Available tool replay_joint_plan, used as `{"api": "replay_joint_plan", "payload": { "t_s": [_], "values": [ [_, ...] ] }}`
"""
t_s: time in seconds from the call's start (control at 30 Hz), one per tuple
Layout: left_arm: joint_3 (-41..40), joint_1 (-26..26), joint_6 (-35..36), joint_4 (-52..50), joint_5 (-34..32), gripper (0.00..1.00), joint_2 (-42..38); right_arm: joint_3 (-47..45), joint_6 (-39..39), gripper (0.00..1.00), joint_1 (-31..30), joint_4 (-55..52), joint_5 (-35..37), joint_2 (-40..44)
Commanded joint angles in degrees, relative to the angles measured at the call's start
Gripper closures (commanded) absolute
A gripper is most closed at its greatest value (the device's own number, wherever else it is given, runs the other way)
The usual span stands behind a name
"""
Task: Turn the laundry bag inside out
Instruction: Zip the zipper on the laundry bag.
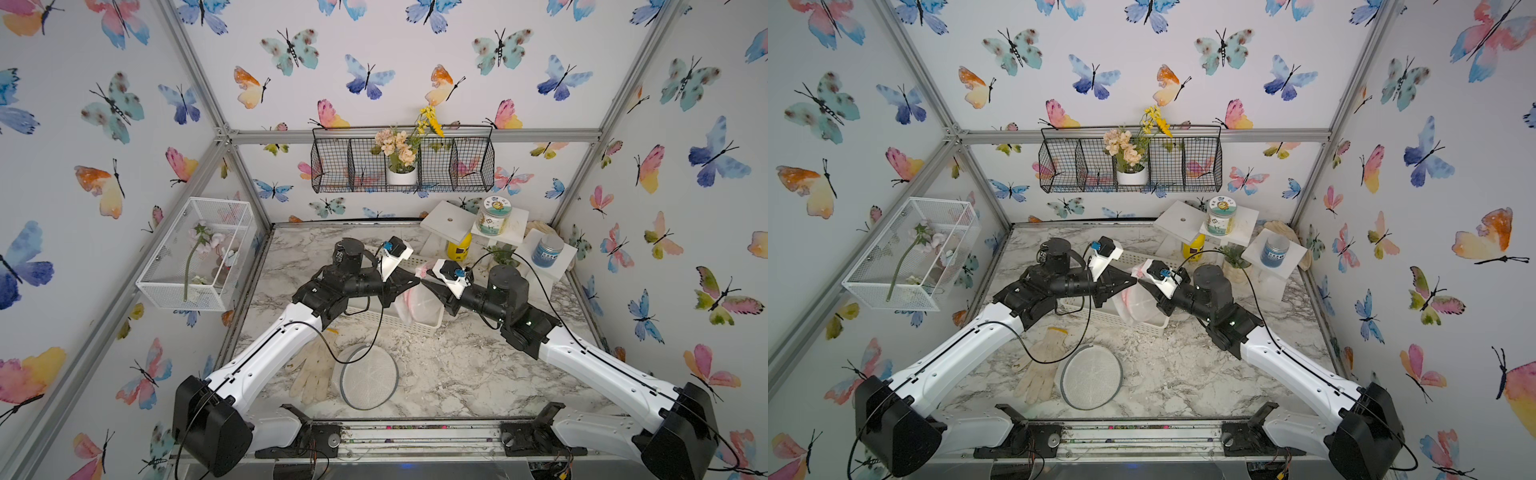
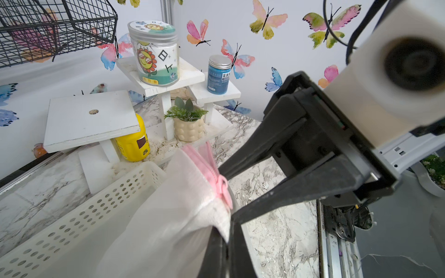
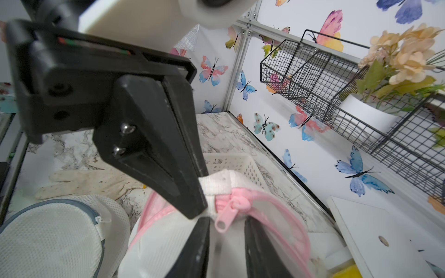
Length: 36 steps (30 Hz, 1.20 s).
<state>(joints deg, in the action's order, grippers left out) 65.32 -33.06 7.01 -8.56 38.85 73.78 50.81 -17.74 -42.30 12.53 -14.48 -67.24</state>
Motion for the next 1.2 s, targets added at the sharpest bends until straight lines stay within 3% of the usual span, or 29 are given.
{"api": "replay_joint_plan", "payload": {
  "t_s": [0.0,0.5,0.93,1.07,1.17],
  "values": [
    [2.0,0.0,-0.2,-1.2,3.2,1.00,0.6,-0.1,-2.1,0.72,-0.5,3.8,5.2,0.8],
    [3.9,0.1,-0.6,-3.1,3.9,1.00,1.9,-5.7,-10.1,0.78,-3.7,10.4,15.0,5.1],
    [5.1,0.1,-1.2,-3.7,4.4,1.00,2.6,-6.7,-13.0,0.78,-4.9,11.0,12.9,4.9],
    [5.3,0.1,-0.9,-3.9,3.9,1.00,2.4,-6.9,-10.6,0.75,-4.9,9.0,12.4,5.8],
    [5.2,0.1,-0.6,-3.7,3.2,1.00,2.1,-7.2,-3.3,0.72,-4.9,7.4,13.6,7.4]
  ]
}}
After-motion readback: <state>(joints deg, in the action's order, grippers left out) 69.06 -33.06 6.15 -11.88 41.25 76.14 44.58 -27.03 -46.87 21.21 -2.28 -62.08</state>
